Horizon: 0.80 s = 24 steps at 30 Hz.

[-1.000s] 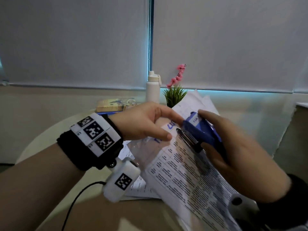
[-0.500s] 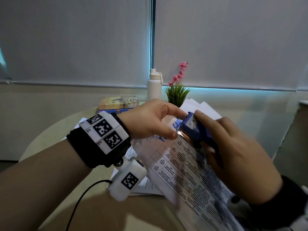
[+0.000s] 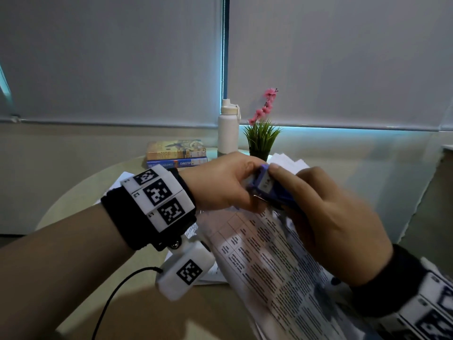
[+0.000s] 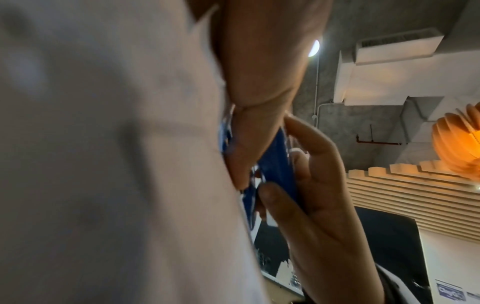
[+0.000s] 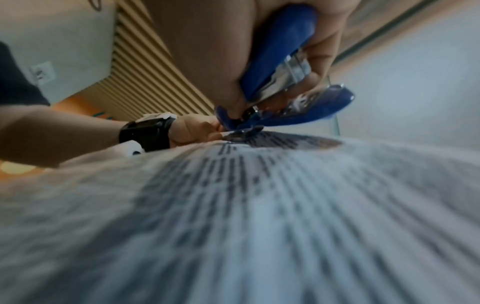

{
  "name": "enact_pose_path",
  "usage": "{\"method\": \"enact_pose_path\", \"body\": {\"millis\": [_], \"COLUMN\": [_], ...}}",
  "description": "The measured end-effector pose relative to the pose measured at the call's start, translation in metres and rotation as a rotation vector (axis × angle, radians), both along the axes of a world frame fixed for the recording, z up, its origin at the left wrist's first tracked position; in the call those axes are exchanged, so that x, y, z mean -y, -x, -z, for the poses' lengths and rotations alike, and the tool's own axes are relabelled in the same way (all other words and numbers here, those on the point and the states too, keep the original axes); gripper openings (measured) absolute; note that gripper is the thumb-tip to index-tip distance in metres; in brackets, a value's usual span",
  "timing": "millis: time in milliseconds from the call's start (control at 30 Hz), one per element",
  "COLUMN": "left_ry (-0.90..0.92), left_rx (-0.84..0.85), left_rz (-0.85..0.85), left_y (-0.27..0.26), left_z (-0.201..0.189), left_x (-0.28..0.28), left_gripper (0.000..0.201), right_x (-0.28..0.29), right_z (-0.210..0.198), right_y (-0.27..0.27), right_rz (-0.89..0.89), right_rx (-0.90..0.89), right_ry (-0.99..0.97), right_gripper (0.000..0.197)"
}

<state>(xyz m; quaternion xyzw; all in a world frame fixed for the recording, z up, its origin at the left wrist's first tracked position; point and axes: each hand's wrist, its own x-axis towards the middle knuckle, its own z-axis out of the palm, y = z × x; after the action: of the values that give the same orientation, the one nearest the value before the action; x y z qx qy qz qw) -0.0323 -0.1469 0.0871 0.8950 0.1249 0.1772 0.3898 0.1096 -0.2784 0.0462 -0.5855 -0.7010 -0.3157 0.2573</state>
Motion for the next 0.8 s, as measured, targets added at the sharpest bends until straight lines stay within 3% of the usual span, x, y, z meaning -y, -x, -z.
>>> {"method": "enact_pose_path", "body": {"millis": [200, 367, 433, 567, 700, 800], "left_ry": [0.048, 0.203, 0.194, 0.172, 0.228, 0.117], "left_rx": [0.038, 0.066, 0.067, 0.064, 0.079, 0.072], "left_rz": [0.0, 0.055, 0.055, 0.037, 0.047, 0.031], "left_y": [0.001, 0.006, 0.004, 0.003, 0.004, 0.001], "left_z": [0.007, 0.009, 0.01, 0.012, 0.015, 0.021], "left_x": [-0.003, -0.005, -0.004, -0.004, -0.006, -0.004], "left_gripper": [0.036, 0.05, 0.052, 0.05, 0.054, 0.055], "right_x": [-0.005, -0.006, -0.007, -0.01, -0.013, -0.016], "right_z": [0.001, 0.009, 0.013, 0.015, 0.017, 0.016], "right_y": [-0.001, -0.015, -0.015, -0.013, -0.012, -0.012], "right_rz": [-0.071, -0.261, -0.295, -0.298, -0.382, -0.429], "right_rx": [-0.151, -0.481, -0.555, -0.538, -0.771, -0.9], "right_ry": [0.039, 0.087, 0.111, 0.064, 0.104, 0.096], "right_gripper": [0.058, 0.056, 0.057, 0.057, 0.054, 0.05]}}
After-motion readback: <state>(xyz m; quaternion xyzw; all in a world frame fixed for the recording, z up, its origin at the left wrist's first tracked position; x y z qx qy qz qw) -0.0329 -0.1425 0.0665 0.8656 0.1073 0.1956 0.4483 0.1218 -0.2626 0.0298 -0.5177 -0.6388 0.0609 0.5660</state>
